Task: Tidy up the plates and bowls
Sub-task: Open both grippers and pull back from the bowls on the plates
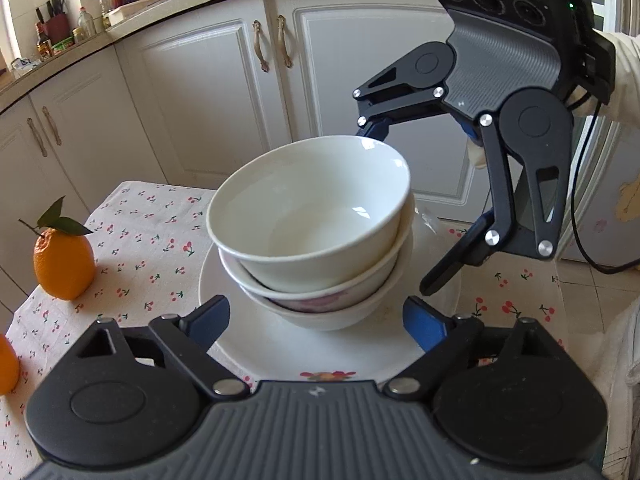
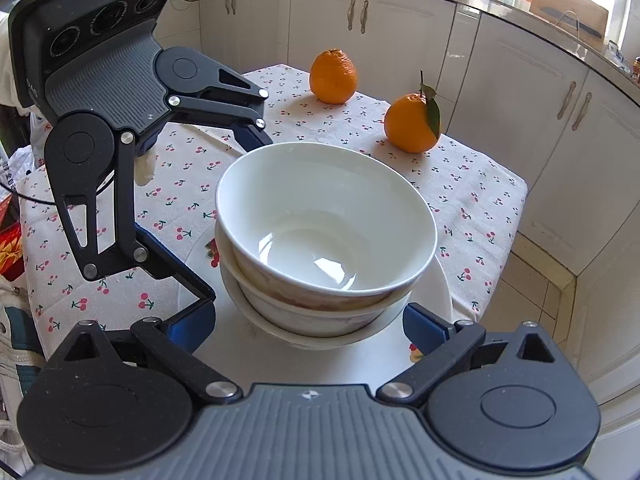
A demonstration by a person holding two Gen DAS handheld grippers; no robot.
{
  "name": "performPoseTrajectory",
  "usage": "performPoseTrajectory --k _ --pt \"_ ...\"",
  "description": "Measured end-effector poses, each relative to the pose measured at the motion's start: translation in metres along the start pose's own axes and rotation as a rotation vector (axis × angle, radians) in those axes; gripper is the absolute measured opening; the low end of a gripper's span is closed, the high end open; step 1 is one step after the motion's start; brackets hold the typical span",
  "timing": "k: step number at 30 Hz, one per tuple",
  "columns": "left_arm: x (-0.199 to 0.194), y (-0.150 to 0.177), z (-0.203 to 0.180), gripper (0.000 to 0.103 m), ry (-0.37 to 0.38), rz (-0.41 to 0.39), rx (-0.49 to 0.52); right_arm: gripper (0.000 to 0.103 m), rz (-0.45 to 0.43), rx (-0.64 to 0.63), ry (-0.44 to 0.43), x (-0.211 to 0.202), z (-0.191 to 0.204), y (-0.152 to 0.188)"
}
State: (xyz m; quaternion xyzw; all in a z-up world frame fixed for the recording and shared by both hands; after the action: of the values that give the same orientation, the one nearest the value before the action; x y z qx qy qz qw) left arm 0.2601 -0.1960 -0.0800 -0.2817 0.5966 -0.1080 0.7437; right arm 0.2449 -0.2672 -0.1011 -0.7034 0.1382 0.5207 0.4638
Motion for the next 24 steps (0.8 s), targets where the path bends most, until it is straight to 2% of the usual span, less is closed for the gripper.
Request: performPoseTrajectory --k 6,11,16,19,22,24 --pt "-0.034 0.017 0.002 0.098 -0.108 -0.046 -0.142 0.103 -0.035 0.096 0.067 -0.025 0.011 0.001" --pt "-0.069 0.034 -0.003 0.100 -0.211 -0.102 -0.276 0.103 -0.046 0.181 0.157 -0.040 0.028 -0.001" --pt "-0.105 0.057 -0.008 0.102 -0.316 -0.170 -0.434 0.103 -0.108 0.256 0.195 -0.052 0.052 -0.010" --pt "-0.115 0.077 -0.009 0.102 -0.347 -0.148 -0.538 0.103 -0.146 0.295 0.202 -0.056 0.067 -0.018" --pt "-0.121 0.102 -0.004 0.102 -0.435 -0.098 -0.638 0.103 -0.176 0.334 0.215 -0.056 0.083 -0.021" --pt "-0.127 0.113 -0.002 0.102 -0.498 -0.095 -0.707 0.103 -0.182 0.365 0.246 -0.053 0.092 -0.020"
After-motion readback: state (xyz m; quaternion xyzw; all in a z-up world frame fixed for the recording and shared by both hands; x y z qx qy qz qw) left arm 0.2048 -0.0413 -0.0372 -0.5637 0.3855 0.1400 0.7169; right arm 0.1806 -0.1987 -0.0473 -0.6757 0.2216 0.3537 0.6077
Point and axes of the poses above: each gripper's, at about its wrist camera, not at the fingertips, and x roughly the way its jaws point, z to its left, y to its underside, the point moved 9 cm from there along x, roughly the way its jaws point, and after that the axes turned 10 degrees about z, right-handed, at the moved point
